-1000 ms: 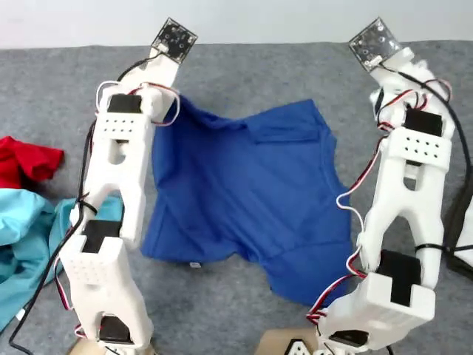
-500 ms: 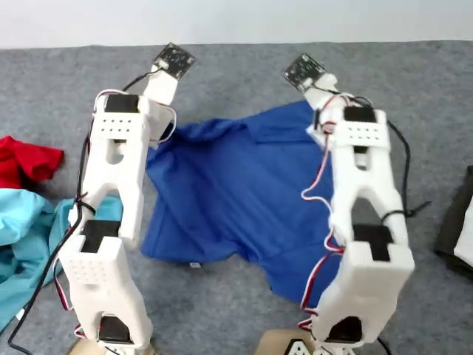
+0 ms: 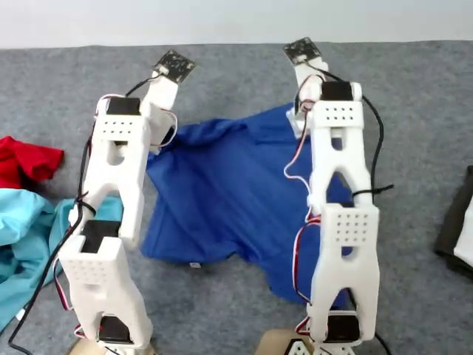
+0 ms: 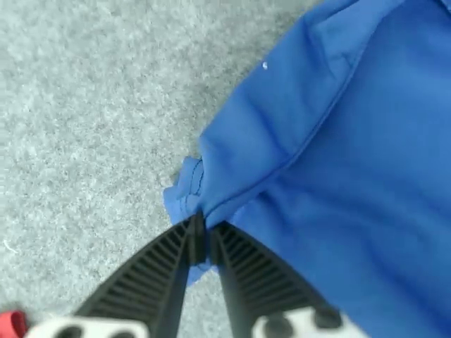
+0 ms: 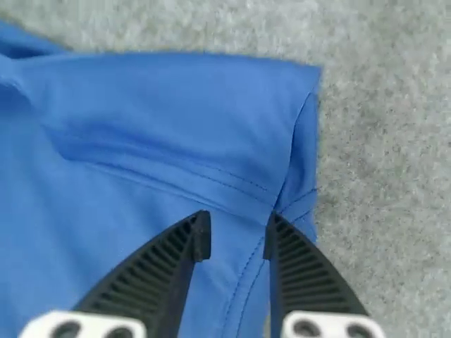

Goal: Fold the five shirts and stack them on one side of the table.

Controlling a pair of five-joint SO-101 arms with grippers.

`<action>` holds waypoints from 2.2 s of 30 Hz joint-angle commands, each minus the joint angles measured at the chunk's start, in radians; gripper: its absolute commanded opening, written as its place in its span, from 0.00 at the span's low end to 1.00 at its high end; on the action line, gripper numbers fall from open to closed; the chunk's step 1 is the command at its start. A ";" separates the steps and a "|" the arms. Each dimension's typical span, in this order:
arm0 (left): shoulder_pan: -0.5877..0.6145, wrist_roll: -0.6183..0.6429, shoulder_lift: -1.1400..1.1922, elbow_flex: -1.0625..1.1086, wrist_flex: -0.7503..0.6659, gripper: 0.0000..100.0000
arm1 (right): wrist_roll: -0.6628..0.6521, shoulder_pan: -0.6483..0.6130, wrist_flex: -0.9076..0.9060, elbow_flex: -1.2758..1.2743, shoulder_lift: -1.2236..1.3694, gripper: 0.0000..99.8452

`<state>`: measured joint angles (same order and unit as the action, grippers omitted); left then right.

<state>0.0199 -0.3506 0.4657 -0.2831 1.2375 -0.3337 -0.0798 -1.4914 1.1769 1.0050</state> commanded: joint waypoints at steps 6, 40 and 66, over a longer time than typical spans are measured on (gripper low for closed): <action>0.002 0.017 -0.005 -0.002 0.005 0.00 | 0.083 -0.005 -0.122 0.279 0.124 0.18; -0.005 0.015 -0.006 0.117 -0.089 0.00 | 0.078 0.030 0.062 0.275 0.252 0.11; -0.061 -0.051 -0.160 0.117 0.092 0.00 | -0.155 0.151 -0.306 0.499 0.073 0.01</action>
<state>-0.0353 -0.3859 0.3905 -0.1557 1.2820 -0.4657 0.0338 -1.7538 1.6326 1.1983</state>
